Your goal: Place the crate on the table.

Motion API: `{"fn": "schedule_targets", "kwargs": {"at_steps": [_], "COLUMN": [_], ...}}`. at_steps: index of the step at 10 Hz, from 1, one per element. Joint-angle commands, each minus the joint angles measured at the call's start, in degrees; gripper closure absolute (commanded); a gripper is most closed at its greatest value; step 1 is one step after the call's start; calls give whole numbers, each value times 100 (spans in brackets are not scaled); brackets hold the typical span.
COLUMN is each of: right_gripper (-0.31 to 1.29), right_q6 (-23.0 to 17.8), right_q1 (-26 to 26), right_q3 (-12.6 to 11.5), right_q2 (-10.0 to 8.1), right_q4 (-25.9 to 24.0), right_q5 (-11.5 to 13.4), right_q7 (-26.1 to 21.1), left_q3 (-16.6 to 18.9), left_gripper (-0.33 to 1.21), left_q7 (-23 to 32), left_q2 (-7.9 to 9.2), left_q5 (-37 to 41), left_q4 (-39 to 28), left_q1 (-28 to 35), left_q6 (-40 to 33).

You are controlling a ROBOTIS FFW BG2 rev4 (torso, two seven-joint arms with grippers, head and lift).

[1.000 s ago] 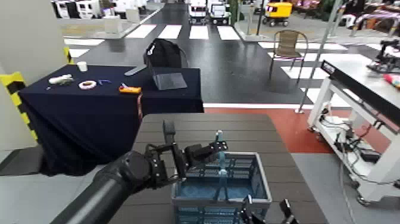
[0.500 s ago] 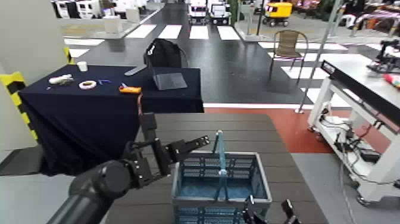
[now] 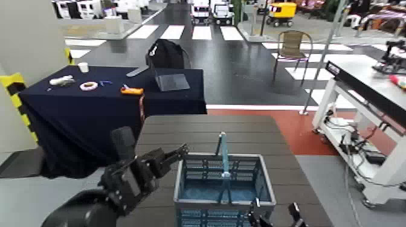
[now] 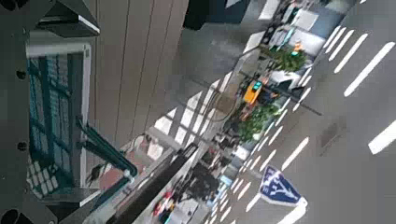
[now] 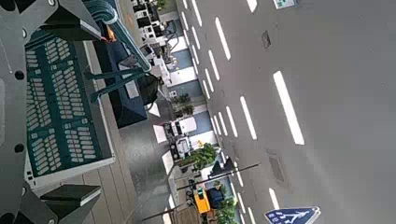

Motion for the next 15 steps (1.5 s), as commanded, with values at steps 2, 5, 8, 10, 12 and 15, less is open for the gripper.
{"fn": "schedule_targets", "kwargs": {"at_steps": [2,5,8,10,12,15], "right_gripper": [14,14,14,14,14,14], "right_q6": [7,51,138,165,174,235], "right_q1": [39,83,118,136,154,162], "right_q3": [-72,-116,-160,-177,-177,-195], "right_q2": [37,55,64,81,90,99], "right_q4": [-29,-56,-135,-152,-152,-179], "right_q5": [79,150,299,317,317,378], "right_q7": [0,-9,-26,-44,-53,-62], "left_q3": [287,296,252,234,296,313], "left_gripper": [10,10,10,10,11,11], "left_q7": [331,727,1105,1368,1623,1799], "left_q2": [-155,-129,-129,-129,-120,-120], "left_q5": [-1072,-1652,-2118,-2425,-2803,-3146], "left_q4": [-672,-891,-953,-1067,-1225,-1349], "left_q1": [1087,1808,2300,2616,2845,2986], "left_q6": [-1019,-2003,-2706,-3014,-3137,-3286]}}
